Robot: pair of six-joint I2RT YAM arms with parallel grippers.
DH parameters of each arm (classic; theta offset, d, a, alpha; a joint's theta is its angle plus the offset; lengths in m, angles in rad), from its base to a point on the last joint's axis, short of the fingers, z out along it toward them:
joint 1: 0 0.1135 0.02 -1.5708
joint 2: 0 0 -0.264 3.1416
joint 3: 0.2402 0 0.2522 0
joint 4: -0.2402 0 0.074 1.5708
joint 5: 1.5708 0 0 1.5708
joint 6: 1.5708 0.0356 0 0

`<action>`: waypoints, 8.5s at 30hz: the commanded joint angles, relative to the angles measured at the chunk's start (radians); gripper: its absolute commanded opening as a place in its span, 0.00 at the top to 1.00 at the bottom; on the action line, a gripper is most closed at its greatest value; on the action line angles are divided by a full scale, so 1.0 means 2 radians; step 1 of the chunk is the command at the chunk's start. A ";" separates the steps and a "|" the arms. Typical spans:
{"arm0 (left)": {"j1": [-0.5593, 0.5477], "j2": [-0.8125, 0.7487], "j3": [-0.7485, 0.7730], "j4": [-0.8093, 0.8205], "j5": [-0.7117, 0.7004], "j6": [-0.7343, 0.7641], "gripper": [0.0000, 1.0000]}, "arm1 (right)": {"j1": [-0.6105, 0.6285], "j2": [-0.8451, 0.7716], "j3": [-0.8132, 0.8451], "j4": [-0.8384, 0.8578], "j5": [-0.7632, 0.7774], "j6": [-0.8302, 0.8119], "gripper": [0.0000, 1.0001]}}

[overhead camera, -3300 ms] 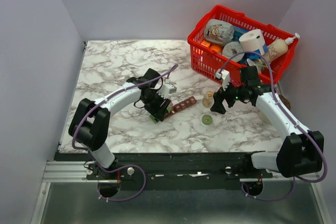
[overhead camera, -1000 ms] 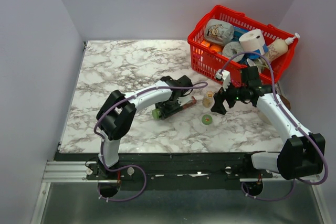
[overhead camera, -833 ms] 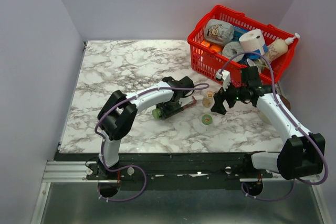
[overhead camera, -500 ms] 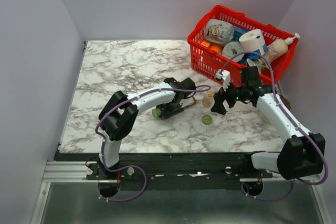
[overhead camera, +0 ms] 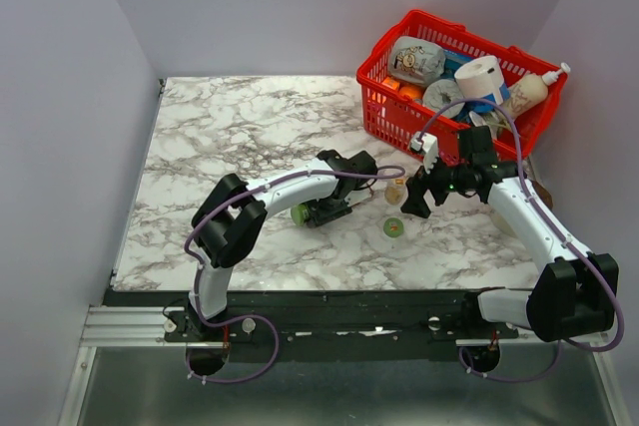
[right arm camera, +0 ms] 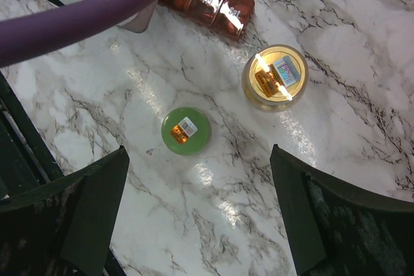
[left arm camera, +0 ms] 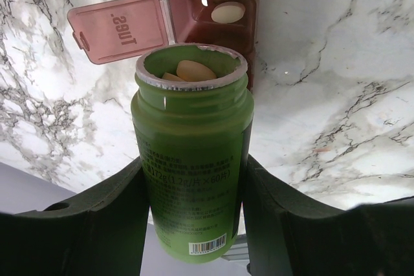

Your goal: Sort the pills into containers

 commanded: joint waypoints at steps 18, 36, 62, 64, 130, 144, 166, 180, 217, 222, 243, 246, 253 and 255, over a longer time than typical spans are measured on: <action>-0.010 0.028 0.017 -0.019 -0.048 0.009 1.00 | -0.009 0.003 0.008 -0.011 0.042 -0.014 0.00; -0.021 0.032 0.028 -0.026 -0.083 0.024 1.00 | -0.009 0.002 0.008 -0.012 0.042 -0.014 0.00; -0.035 0.018 0.010 -0.007 -0.068 0.039 1.00 | -0.009 0.003 0.007 -0.013 0.042 -0.015 0.00; -0.030 0.015 -0.002 0.002 -0.061 0.039 1.00 | -0.009 0.004 0.008 -0.014 0.042 -0.015 0.00; 0.228 -0.418 -0.392 1.295 0.465 -0.797 1.00 | -0.011 0.034 0.011 -0.017 0.034 -0.012 0.00; 0.178 -0.339 -0.341 1.389 0.705 -0.873 1.00 | -0.011 0.032 0.009 -0.017 0.033 -0.013 0.00; 0.102 -0.342 -0.291 0.234 0.276 0.121 1.00 | -0.011 0.033 0.009 -0.016 0.041 -0.015 0.00; 0.073 -0.208 -0.236 0.203 0.185 0.126 1.00 | -0.011 0.024 0.007 -0.018 0.046 -0.021 0.00; 0.016 0.002 0.011 -0.022 0.008 0.042 1.00 | -0.012 0.011 0.006 -0.025 0.041 -0.028 0.00; 0.002 0.015 0.018 -0.033 -0.011 0.042 1.00 | -0.015 0.008 0.007 -0.026 0.040 -0.028 0.00; -0.016 0.040 0.048 -0.039 -0.056 0.044 1.00 | -0.017 0.004 0.006 -0.027 0.036 -0.030 0.00; -0.016 0.033 0.047 -0.035 -0.054 0.045 1.00 | -0.018 0.004 0.006 -0.027 0.037 -0.030 0.00; -0.013 0.002 0.016 0.000 -0.044 0.042 1.00 | -0.018 0.007 0.006 -0.027 0.038 -0.030 0.00; -0.013 -0.011 0.004 0.017 -0.044 0.039 1.00 | -0.018 0.009 0.006 -0.028 0.039 -0.030 0.00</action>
